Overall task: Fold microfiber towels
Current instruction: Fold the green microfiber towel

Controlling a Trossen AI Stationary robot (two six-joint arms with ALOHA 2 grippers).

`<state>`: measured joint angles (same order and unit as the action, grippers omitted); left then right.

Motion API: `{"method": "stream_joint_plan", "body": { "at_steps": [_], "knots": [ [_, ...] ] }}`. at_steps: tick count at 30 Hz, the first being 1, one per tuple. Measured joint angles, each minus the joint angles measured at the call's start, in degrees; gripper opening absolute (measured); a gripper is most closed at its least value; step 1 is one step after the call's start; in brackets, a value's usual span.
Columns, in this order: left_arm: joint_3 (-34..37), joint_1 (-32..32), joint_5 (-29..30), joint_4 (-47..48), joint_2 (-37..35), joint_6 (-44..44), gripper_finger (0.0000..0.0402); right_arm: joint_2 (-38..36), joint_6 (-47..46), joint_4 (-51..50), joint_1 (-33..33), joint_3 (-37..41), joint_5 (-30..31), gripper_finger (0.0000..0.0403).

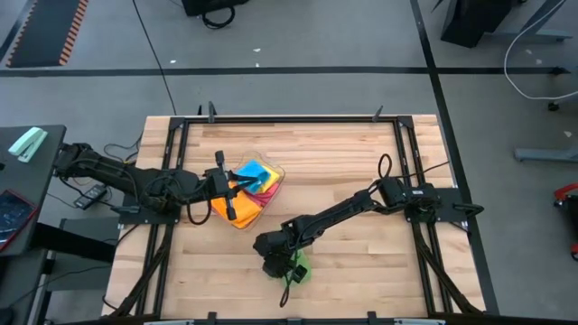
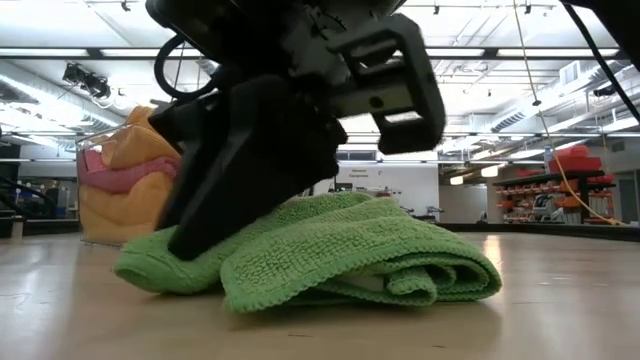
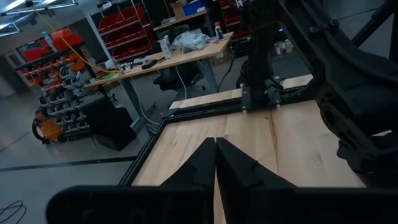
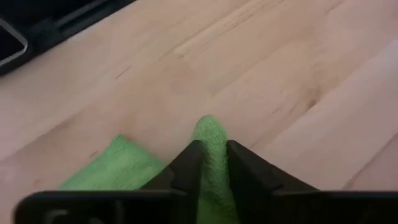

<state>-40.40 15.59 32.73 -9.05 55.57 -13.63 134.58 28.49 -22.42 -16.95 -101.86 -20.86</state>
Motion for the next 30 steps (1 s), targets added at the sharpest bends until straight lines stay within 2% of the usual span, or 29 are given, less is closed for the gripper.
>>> {"method": "stream_joint_plan", "body": {
  "at_steps": [8, 11, 17, 25, 30],
  "knots": [
    [0.0, 0.0, 0.0, 0.09, 0.0, 0.0, 0.003, -0.02, 3.8, -1.48, -0.01, -0.04, 0.01, 0.0009],
    [0.0, 0.0, 0.0, 0.62, 0.0, 0.04, 0.0025, -0.27, 4.63, -5.19, -0.09, -1.45, 0.94, 0.0006],
    [-0.04, -0.02, -0.02, 1.99, 0.0, 1.07, 0.0017, -4.52, 5.2, -10.0, -1.02, -1.64, 6.57, 0.0004],
    [-0.04, -0.04, -0.02, 2.05, 0.0, 1.09, 0.0028, -14.32, 0.96, -16.37, -3.49, 0.14, 16.99, 0.0003],
    [-0.04, -0.04, -0.02, 1.94, 0.0, 1.09, 0.0025, -21.84, -3.74, -19.62, -4.31, 1.71, 21.17, 0.0003]
  ]
}}
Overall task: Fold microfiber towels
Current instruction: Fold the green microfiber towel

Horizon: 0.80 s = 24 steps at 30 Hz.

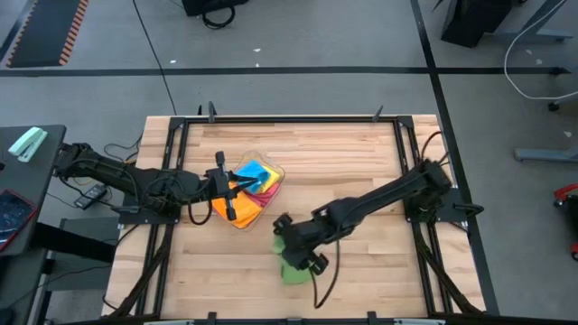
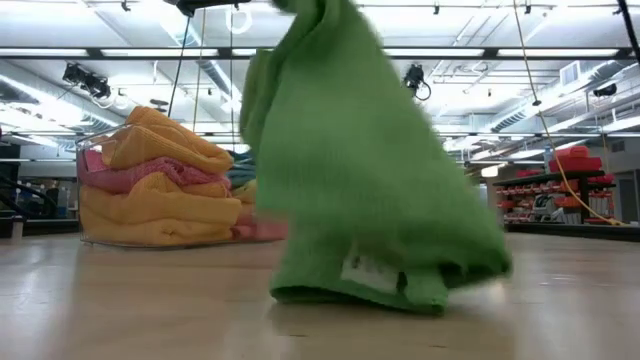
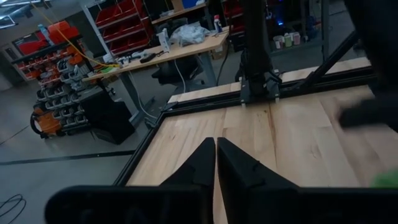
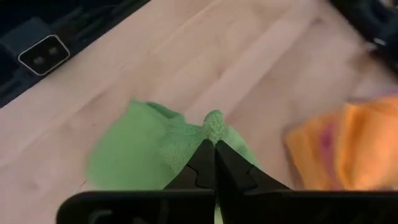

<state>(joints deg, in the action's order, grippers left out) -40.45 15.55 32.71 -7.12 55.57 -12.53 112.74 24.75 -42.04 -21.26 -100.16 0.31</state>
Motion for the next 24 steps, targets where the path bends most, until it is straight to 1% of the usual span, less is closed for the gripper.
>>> {"method": "stream_joint_plan", "body": {
  "at_steps": [3, 7, 13, 14, 16, 18, 21, 24],
  "knots": [
    [0.0, 0.02, -0.01, 0.06, 0.0, 0.17, 0.002, -4.54, -1.96, -0.22, 0.1, 2.65, 1.81, 0.0002],
    [0.0, 0.04, -0.02, 0.09, 0.0, 3.02, 0.0017, -11.04, -3.89, -0.24, 0.24, 6.87, 4.24, 0.0002],
    [0.0, 0.04, -0.25, 0.13, 0.0, 3.41, 0.0027, -20.41, -7.63, -0.22, 0.0, 9.72, 4.44, 0.0002],
    [0.0, 0.04, -1.35, 0.04, 0.23, 3.76, 0.0029, -21.72, -8.26, -0.01, 0.0, 9.93, 4.65, 0.0002],
    [-0.02, -0.06, -5.57, -0.14, 1.08, 4.49, 0.0034, -23.89, -9.52, -0.47, 0.03, 10.54, 5.28, 0.0003],
    [0.02, -0.04, -9.21, -1.03, 2.5, 4.19, 0.0036, -25.86, -10.94, -0.87, 0.11, 10.6, 7.17, 0.0005],
    [0.01, -0.12, -10.14, -5.27, 5.02, 2.62, 0.004, -29.24, -12.88, -1.07, 0.14, 10.57, 10.73, 0.0008],
    [-0.06, -1.13, -10.05, -10.84, 7.95, 2.97, 0.0049, -31.48, -13.45, -2.36, 0.17, 10.55, 11.62, 0.0009]
  ]
}}
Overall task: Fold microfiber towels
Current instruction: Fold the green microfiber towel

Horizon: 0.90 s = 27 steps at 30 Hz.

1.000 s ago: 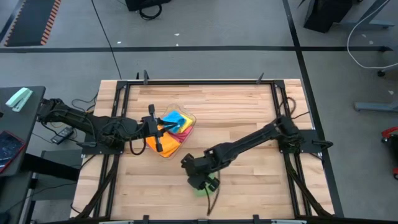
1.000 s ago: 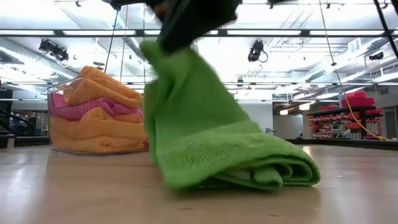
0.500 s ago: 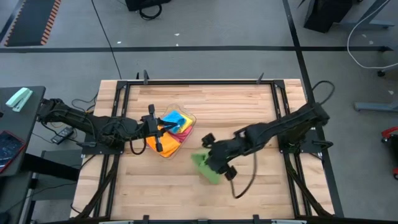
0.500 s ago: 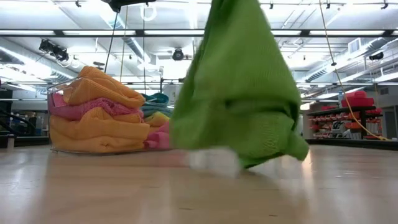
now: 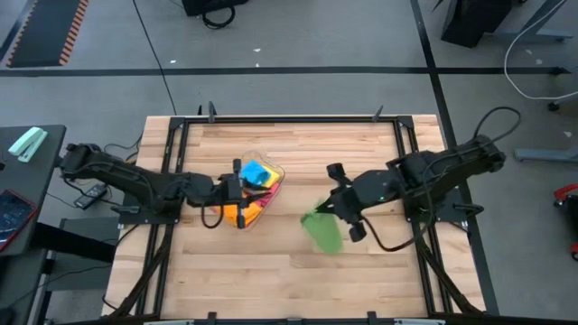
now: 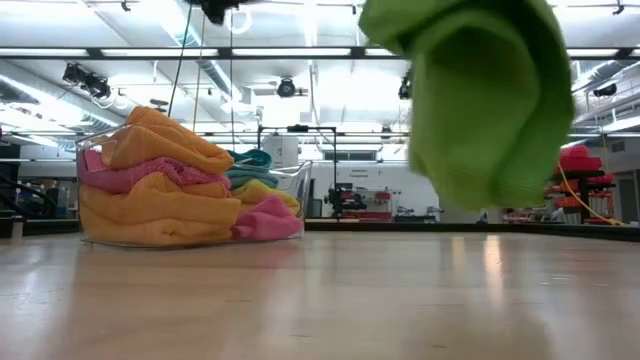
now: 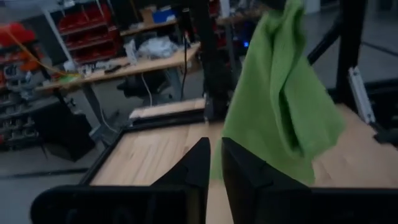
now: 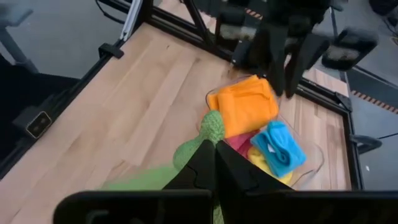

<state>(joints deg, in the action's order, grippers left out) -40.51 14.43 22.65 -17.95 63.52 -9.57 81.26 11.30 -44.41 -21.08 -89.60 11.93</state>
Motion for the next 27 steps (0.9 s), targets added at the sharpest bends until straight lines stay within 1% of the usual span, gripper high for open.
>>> {"method": "stream_joint_plan", "body": {
  "at_steps": [3, 7, 9, 14, 17, 20, 22, 27],
  "knots": [
    [0.13, -1.18, -0.03, -2.32, 2.95, 1.71, 0.0066, -1.31, -0.4, -0.62, 0.18, 0.0, 0.04, 0.001],
    [0.08, -3.43, -0.62, -5.43, 6.41, 4.05, 0.0103, -1.82, -1.16, -1.68, 0.39, 0.01, 0.33, 0.001],
    [0.08, -4.73, -2.98, -6.22, 7.83, 4.78, 0.0124, -1.78, -1.57, -1.71, 0.35, 0.02, 0.39, 0.0011],
    [0.08, -7.36, -11.89, -8.38, 11.1, 7.82, 0.0174, -1.78, -1.93, -1.25, 0.33, 0.02, 1.92, 0.0011],
    [0.08, -8.24, -12.41, -10.87, 13.9, 9.27, 0.0197, -1.54, -2.15, -0.22, 0.37, 0.02, 3.85, 0.0012],
    [0.03, -8.54, -12.41, -13.2, 16.54, 9.94, 0.0213, -1.17, -2.45, -0.14, 0.33, 0.02, 5.55, 0.0012],
    [-0.47, -8.49, -13.13, -12.92, 17.93, 10.06, 0.022, -1.08, -2.86, -0.17, 0.52, 0.02, 6.8, 0.0012],
    [-3.0, -8.45, -16.34, -13.23, 20.79, 10.78, 0.0223, -1.04, -3.42, -0.15, 1.85, 0.02, 8.17, 0.0012]
  ]
}}
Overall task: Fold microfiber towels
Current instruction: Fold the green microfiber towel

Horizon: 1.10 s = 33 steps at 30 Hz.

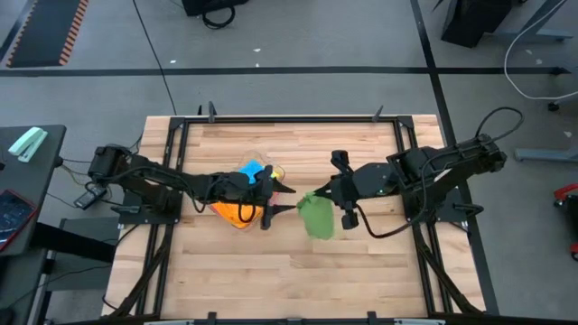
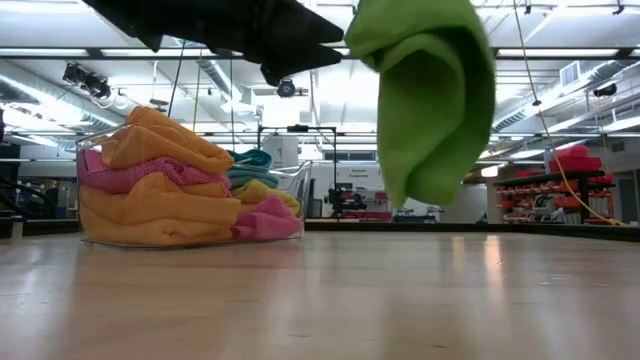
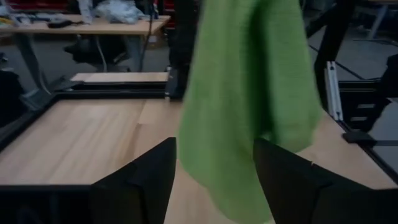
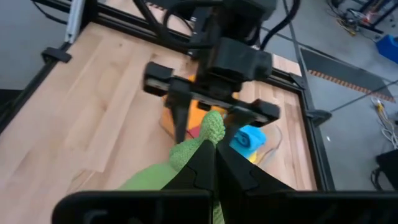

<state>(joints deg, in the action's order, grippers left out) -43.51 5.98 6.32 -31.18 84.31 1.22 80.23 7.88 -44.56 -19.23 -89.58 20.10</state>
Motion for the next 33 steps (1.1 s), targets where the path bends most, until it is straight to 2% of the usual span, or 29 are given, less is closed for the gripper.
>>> {"method": "stream_joint_plan", "body": {
  "at_steps": [5, 14, 20, 28, 33],
  "knots": [
    [-1.73, -0.02, -3.66, 0.46, 2.17, 1.26, 0.0218, 0.02, 0.0, -0.02, 0.92, 0.0, 0.16, 0.0012],
    [-3.94, -1.11, -3.8, 0.58, 5.85, 3.08, 0.0216, 0.02, -1.07, 0.02, 1.1, 0.0, 0.1, 0.0012],
    [-4.63, -1.0, -3.9, 0.49, 5.99, 3.1, 0.02, 0.02, -1.49, 0.03, 1.12, 0.0, 2.56, 0.0012],
    [-4.57, -1.05, -3.83, 0.5, 6.48, 3.73, 0.0151, 0.93, -2.1, 0.46, 1.25, -0.04, 3.46, 0.0012],
    [-4.57, -0.93, -3.81, 0.08, 6.51, 1.64, 0.0088, 1.89, -2.0, 0.45, 1.47, -0.04, 4.6, 0.0012]
  ]
}}
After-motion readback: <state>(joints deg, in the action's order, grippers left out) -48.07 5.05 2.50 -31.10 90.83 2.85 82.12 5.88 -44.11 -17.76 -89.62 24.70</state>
